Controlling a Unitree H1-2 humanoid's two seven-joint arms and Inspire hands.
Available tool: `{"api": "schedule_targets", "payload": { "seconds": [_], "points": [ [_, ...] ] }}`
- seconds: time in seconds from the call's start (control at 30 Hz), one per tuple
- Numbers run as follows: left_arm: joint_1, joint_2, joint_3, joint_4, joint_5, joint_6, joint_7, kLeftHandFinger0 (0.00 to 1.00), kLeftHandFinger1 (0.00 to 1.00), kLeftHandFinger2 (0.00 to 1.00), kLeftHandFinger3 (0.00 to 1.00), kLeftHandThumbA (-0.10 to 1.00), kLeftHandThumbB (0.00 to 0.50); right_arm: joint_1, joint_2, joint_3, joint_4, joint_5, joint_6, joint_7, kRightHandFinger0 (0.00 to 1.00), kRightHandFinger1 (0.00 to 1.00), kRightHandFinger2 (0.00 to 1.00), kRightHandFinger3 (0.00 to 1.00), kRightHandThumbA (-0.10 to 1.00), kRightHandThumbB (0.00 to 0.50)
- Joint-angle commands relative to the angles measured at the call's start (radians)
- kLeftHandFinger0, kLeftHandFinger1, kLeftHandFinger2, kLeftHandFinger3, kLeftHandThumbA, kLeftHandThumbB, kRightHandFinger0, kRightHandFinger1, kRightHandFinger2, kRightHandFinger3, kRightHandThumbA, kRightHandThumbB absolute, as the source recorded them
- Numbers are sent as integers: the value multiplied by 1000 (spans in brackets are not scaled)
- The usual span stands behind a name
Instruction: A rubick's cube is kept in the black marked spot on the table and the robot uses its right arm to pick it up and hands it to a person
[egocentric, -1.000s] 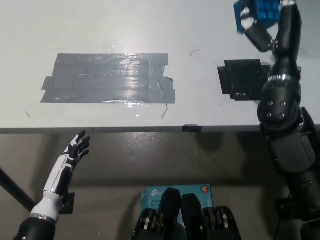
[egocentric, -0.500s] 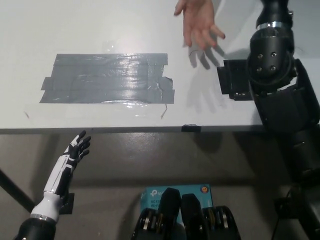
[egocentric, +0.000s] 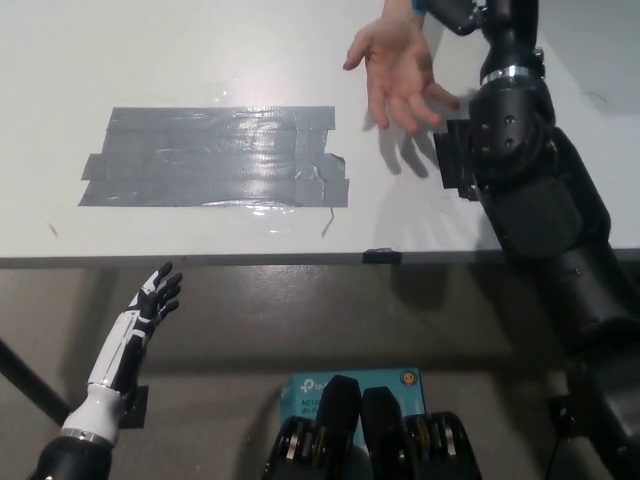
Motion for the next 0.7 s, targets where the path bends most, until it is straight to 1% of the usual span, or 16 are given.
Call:
{"api": "schedule_targets", "payload": {
  "seconds": [0.0, 0.07, 0.17, 0.27, 0.3, 0.33, 0.37, 0.4, 0.43, 0.47, 0.5, 0.53, 0.57, 0.6, 0.63, 0.67],
  "points": [
    [-12, 14, -5, -25, 5, -20, -19, 1000, 1000, 1000, 1000, 1000, 226, -159, 2, 20, 123, -27, -83, -35, 0, 467, 887, 998, -100, 193],
    [-17, 15, -5, -25, 7, -22, -18, 1000, 1000, 1000, 1000, 1000, 221, -216, 8, 24, 237, -16, -96, -32, 0, 464, 881, 997, -100, 185],
    [-24, 17, -6, -28, 9, -17, -18, 1000, 1000, 1000, 1000, 1000, 208, -269, 12, 32, 355, -7, -121, -30, 0, 468, 878, 949, -100, 176],
    [-25, 16, -8, -30, 14, -17, -16, 1000, 1000, 1000, 1000, 1000, 206, -300, 19, 41, 442, -3, -127, -27, 0, 477, 889, 947, -100, 197],
    [-25, 16, -9, -29, 14, -20, -17, 1000, 1000, 1000, 1000, 1000, 204, -307, 23, 50, 472, -8, -125, -26, 24, 506, 914, 959, -100, 204],
    [-25, 16, -9, -29, 14, -21, -18, 1000, 1000, 1000, 1000, 1000, 203, -309, 24, 53, 480, -9, -126, -26, 58, 514, 889, 917, -100, 245],
    [-28, 18, -11, -25, 17, -31, -19, 1000, 1000, 1000, 1000, 1000, 192, -312, 27, 59, 508, -7, -134, -24, 30, 482, 854, 878, -100, 222],
    [-30, 18, -12, -24, 17, -34, -20, 1000, 1000, 1000, 1000, 1000, 202, -314, 30, 60, 526, -3, -139, -20, 14, 467, 850, 892, -100, 207],
    [-31, 17, -11, -23, 14, -31, -20, 1000, 1000, 1000, 1000, 1000, 209, -315, 32, 61, 536, 2, -142, -15, 8, 432, 782, 836, -100, 247],
    [-34, 16, -10, -21, 13, -34, -19, 1000, 1000, 1000, 1000, 1000, 207, -313, 34, 63, 550, 7, -144, 6, 0, 392, 762, 848, -100, 192],
    [-35, 17, -10, -19, 12, -36, -19, 1000, 1000, 1000, 1000, 1000, 207, -311, 34, 65, 556, 8, -146, 17, 0, 386, 772, 866, -100, 194],
    [-38, 15, -9, -21, 9, -30, -19, 1000, 1000, 1000, 1000, 1000, 220, -304, 35, 69, 566, 11, -140, 44, 8, 360, 710, 843, -100, 216],
    [-38, 15, -9, -23, 8, -27, -18, 1000, 1000, 1000, 1000, 1000, 220, -302, 35, 70, 570, 11, -137, 50, 8, 360, 710, 843, -100, 216],
    [-39, 15, -8, -23, 8, -25, -18, 1000, 1000, 1000, 1000, 1000, 222, -301, 35, 71, 573, 12, -135, 54, 2, 318, 646, 793, -100, 224],
    [-39, 15, -8, -24, 8, -24, -18, 1000, 1000, 1000, 1000, 1000, 222, -301, 36, 72, 576, 13, -136, 55, 2, 318, 646, 793, -100, 224],
    [-39, 16, -9, -24, 8, -24, -18, 1000, 1000, 1000, 1000, 1000, 224, -300, 35, 73, 579, 14, -126, 74, 91, 374, 663, 841, -59, 246]
  ]
}}
